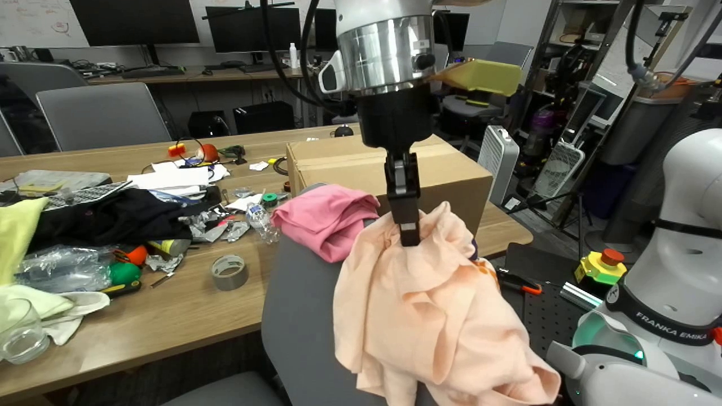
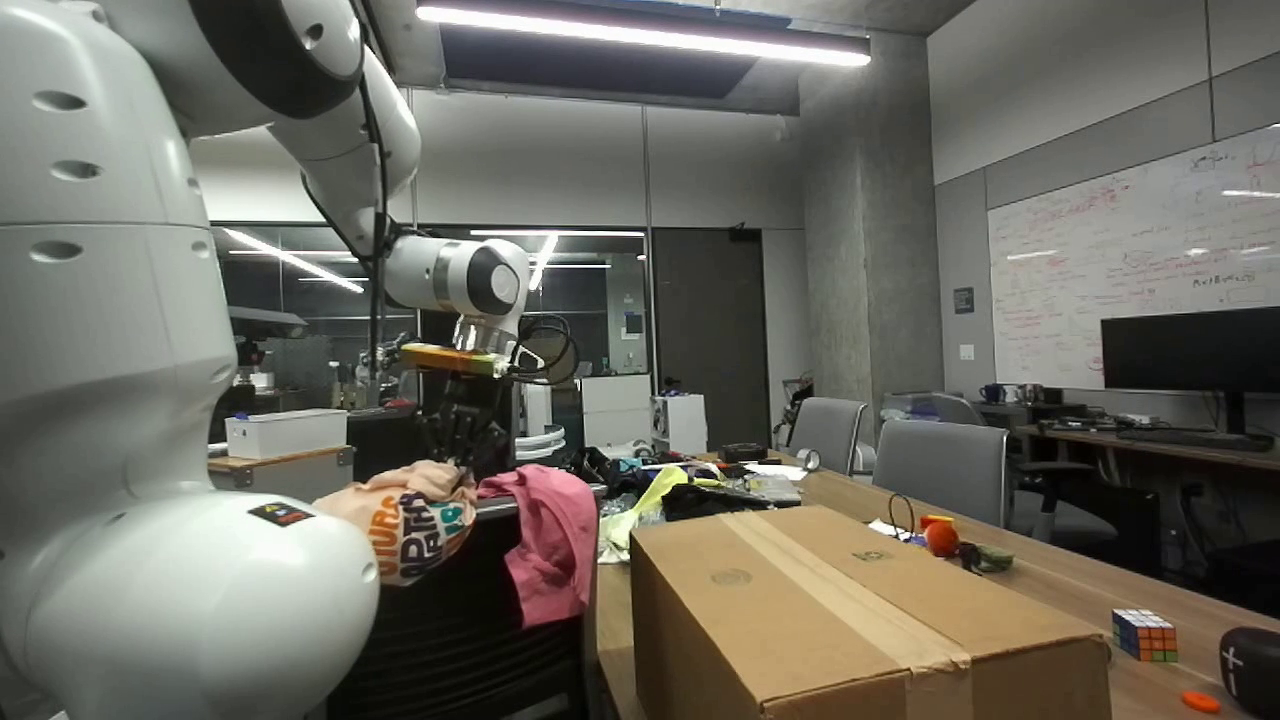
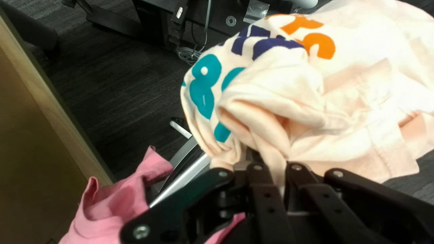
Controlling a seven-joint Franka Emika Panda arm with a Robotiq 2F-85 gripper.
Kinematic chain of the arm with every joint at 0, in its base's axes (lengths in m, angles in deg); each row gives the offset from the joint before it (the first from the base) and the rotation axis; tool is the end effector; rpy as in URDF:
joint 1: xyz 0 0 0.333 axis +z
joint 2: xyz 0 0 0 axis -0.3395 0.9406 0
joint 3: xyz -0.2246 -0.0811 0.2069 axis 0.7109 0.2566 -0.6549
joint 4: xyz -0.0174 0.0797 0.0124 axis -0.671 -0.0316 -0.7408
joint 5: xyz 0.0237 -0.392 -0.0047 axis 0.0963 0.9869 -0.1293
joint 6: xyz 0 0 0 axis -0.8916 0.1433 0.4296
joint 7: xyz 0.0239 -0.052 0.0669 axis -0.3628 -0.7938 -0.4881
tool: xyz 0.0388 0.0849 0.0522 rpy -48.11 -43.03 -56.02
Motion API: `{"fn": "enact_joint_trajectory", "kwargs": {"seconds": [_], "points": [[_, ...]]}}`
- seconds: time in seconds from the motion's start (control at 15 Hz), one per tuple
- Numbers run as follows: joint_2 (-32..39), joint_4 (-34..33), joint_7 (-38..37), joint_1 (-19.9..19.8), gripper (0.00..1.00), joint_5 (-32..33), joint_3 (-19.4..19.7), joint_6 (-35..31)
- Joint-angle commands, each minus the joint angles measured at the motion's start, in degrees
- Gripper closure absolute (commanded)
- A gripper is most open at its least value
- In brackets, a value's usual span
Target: Put the peach and pink shirt on the top of the box respectively
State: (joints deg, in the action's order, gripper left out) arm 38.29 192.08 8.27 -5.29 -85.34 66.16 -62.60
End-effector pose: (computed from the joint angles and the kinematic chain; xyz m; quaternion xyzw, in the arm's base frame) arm 0.4103 0.2302 0.4457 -0.9740 -0.1883 0.1174 0.0465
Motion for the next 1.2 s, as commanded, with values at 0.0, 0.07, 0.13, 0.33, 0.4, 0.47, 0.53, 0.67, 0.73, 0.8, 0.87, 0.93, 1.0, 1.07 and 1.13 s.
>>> {"fn": "enact_joint_trajectory", "kwargs": {"seconds": [0.0,0.07,0.13,0.33,0.4,0.47,0.53,0.67,0.73,0.8,0.87,0.93,1.0,1.07,1.13], "points": [[-4.14,0.37,-1.68,-0.34,0.97,3.17,-1.14,-2.45],[-5.7,0.84,-1.86,-0.43,0.98,4.8,-1.32,-3.52],[-7.21,0.97,-1.63,-0.41,0.98,5.66,-1.35,-3.88],[-11.95,1.13,-0.37,-0.4,0.98,9.79,-1.56,-4.57],[-13.36,0.83,-0.02,-0.31,0.98,10.83,-1.59,-4.25],[-14.64,0.6,0.07,-0.37,0.98,12.9,-1.97,-4.08],[-15.7,0.22,0.17,-0.45,0.98,14.79,-2.31,-3.75],[-17.51,-0.71,0.99,-0.43,0.98,18.17,-2.69,-3.11],[-18.21,-1.32,0.79,-0.56,0.98,20.07,-3.16,-2.87],[-18.72,-1.89,1.15,-0.56,0.98,21.62,-3.41,-2.45],[-19.28,-2.42,1.34,-0.59,0.98,23.02,-3.56,-2.43],[-19.67,-3.2,0.97,-0.64,0.98,23.97,-3.79,-2.05],[-20.17,-3.59,0.71,-0.86,0.98,25.56,-4.12,-2.09],[-20.53,-4.26,0.67,-0.88,0.98,26.51,-4.27,-1.83],[-20.93,-4.79,0.47,-0.94,0.98,27.27,-4.25,-1.77]]}}
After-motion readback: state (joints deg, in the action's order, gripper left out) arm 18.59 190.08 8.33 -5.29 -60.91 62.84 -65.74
